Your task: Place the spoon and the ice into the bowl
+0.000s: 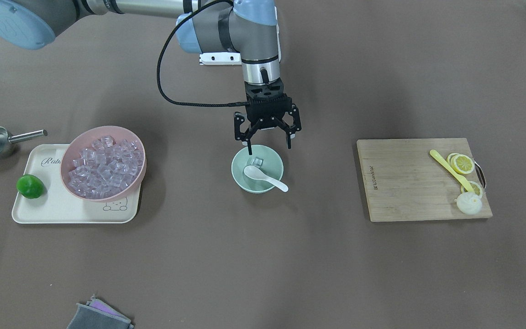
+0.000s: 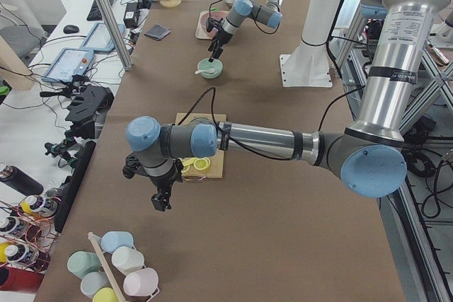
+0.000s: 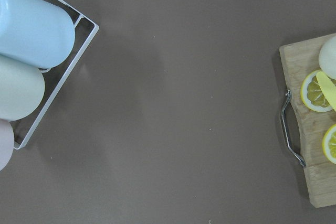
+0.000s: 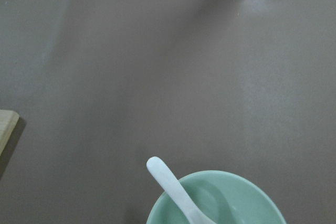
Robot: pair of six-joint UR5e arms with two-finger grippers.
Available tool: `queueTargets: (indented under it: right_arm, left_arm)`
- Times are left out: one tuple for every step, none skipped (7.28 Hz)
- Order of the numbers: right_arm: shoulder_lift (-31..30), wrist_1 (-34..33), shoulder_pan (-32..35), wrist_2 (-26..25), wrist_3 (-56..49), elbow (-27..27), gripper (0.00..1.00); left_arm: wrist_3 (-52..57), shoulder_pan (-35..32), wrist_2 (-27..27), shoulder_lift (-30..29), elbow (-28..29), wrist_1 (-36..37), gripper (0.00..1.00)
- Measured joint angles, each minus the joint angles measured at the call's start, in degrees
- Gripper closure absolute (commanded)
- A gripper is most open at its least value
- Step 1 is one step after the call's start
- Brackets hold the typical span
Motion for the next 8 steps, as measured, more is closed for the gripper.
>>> queueTargets:
  right_arm:
    - [-1.2, -2.4, 0.1, -1.6, -0.6, 3.6, 0.0]
    - [-2.9, -3.4, 0.2, -2.8, -1.2, 6.2, 0.0]
    - [-4.1, -3.5, 0.3, -3.3, -1.9, 7.7, 0.0]
    - [-4.8, -2.9, 0.4, -3.5, -2.5, 8.2, 0.0]
    - [-5.3, -2.0, 0.5, -3.5, -2.8, 8.5, 0.0]
    - [-5.9, -1.6, 0.6, -3.5, -2.9, 8.5, 0.0]
    - [-6.6, -1.4, 0.7, -3.6, -2.9, 8.7, 0.0]
    - [-8.1, -1.4, 1.0, -3.6, -2.9, 9.4, 0.0]
  left_arm:
    - [-0.3, -1.0, 0.0, 0.5, 0.3, 0.6, 0.02]
    - [-0.4, -1.9, 0.1, 1.3, 0.6, 1.1, 0.02]
    - [-0.5, -3.1, 0.2, 1.7, 0.8, 1.3, 0.02]
    - [-0.5, -4.5, 0.3, 1.9, 0.9, 1.4, 0.02]
    - [-0.5, -5.4, 0.4, 2.0, 0.9, 1.4, 0.02]
    - [-0.5, -5.8, 0.4, 2.0, 0.9, 1.5, 0.02]
    - [-0.5, -5.9, 0.5, 2.0, 1.0, 1.5, 0.02]
    - [-0.5, -6.0, 0.4, 2.0, 1.0, 1.5, 0.02]
